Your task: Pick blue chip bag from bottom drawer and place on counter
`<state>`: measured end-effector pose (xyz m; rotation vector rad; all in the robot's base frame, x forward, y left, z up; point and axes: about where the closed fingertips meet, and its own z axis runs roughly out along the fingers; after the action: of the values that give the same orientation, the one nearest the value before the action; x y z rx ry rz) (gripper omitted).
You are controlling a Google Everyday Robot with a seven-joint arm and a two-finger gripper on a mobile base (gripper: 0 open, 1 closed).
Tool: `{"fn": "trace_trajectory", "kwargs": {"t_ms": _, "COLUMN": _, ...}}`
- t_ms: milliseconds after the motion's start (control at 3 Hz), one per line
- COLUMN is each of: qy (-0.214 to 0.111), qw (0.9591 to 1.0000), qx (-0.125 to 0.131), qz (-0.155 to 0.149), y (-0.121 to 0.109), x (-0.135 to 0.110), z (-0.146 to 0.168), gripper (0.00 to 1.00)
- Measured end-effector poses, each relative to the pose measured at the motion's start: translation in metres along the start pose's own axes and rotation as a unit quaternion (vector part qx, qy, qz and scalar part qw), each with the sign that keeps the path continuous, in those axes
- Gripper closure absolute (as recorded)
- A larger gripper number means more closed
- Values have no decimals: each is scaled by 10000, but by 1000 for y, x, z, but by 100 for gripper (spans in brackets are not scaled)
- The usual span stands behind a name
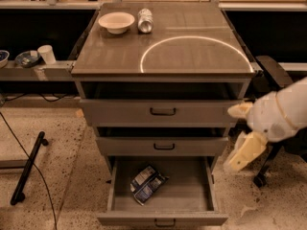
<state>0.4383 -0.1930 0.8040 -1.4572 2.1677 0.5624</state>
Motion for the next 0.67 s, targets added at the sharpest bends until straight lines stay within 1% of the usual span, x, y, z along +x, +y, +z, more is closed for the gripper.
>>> {"fn": "trace_trajectory", "kwargs": {"t_ms": 333, "qy": -748, "qw": 9947, "qx": -225, "qz": 665, "y": 12, "x": 61, "z": 78, "gripper": 0}}
{"fn": "trace_trajectory", "kwargs": {"t_ms": 667, "qy": -807, "qw": 9936, "qx": -80, "qz": 782, "y": 2, "x": 69, "z": 88, "gripper": 0}}
